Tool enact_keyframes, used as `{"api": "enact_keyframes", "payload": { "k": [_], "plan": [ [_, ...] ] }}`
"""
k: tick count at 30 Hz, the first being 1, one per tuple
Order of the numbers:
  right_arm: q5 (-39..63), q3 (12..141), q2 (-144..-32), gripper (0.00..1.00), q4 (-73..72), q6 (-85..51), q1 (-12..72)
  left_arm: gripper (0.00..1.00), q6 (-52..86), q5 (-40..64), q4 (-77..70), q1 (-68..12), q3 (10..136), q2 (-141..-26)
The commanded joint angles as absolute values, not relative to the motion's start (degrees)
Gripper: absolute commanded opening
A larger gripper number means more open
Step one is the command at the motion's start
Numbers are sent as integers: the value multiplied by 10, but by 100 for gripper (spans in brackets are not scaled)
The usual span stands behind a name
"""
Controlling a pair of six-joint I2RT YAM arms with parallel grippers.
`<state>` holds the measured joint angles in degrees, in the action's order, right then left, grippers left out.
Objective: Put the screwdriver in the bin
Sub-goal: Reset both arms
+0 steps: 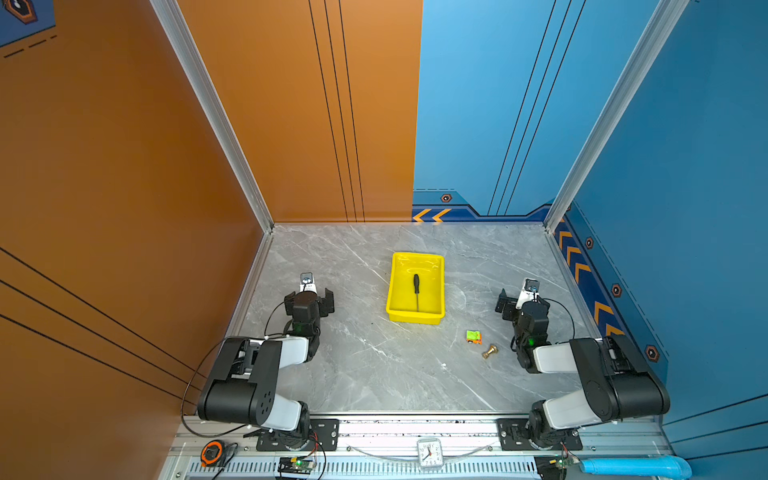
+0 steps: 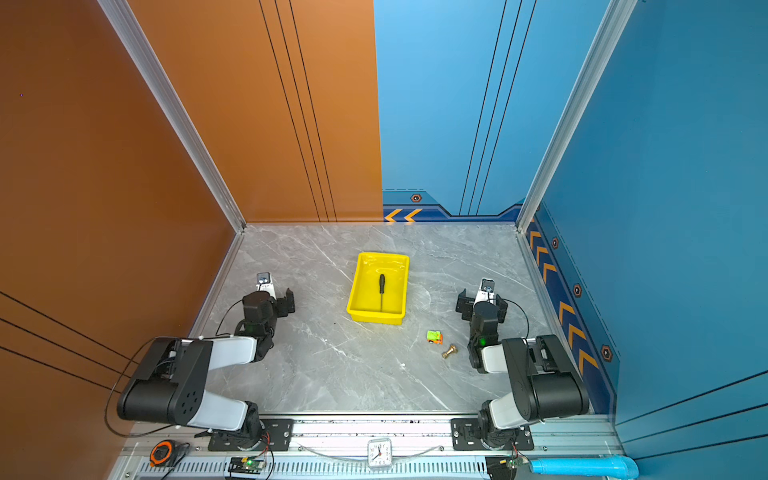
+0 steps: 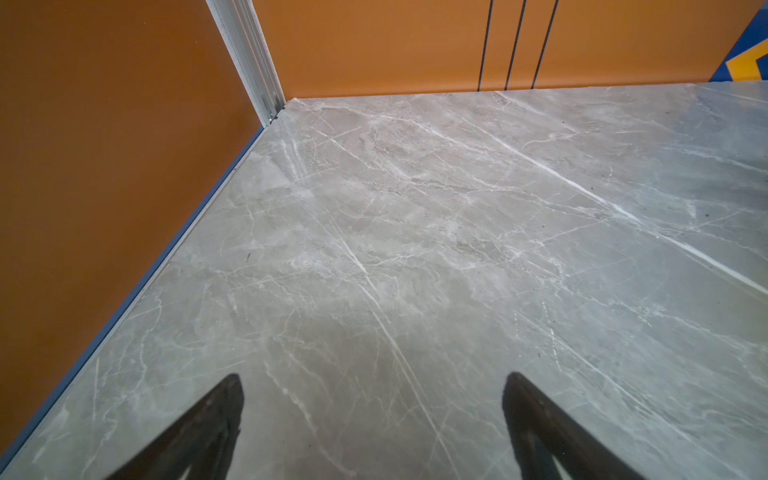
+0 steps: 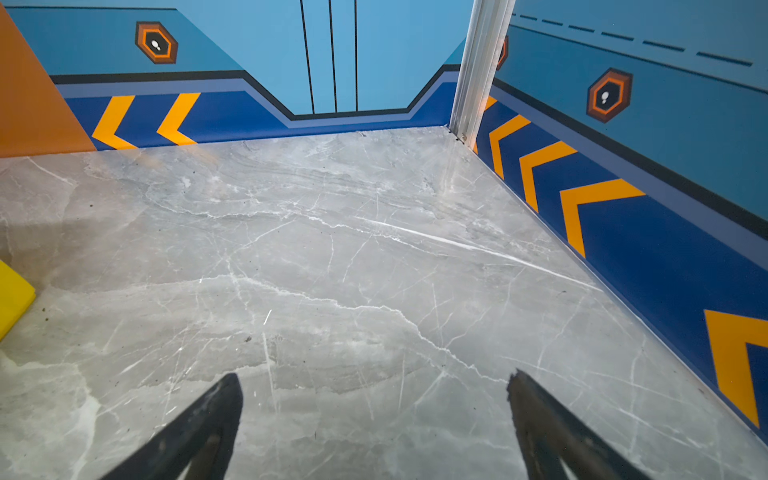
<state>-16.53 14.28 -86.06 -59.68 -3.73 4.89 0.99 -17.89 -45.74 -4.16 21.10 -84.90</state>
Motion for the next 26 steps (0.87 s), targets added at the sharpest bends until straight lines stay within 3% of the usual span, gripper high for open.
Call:
{"api": "enact_keyframes", "payload": {
  "k": [1,4,26],
  "plan": [
    [-172,161,-889,100,-627,-24,52,98,0,-164,-501,-39,220,-872],
    [-189,199,-885,100,-547,-33,53,98,-3,-159,-545,-37,211,-897],
    [-171,206,-889,100,-539,-45,37,98,-14,-128,-538,-39,212,-894]
  ]
}}
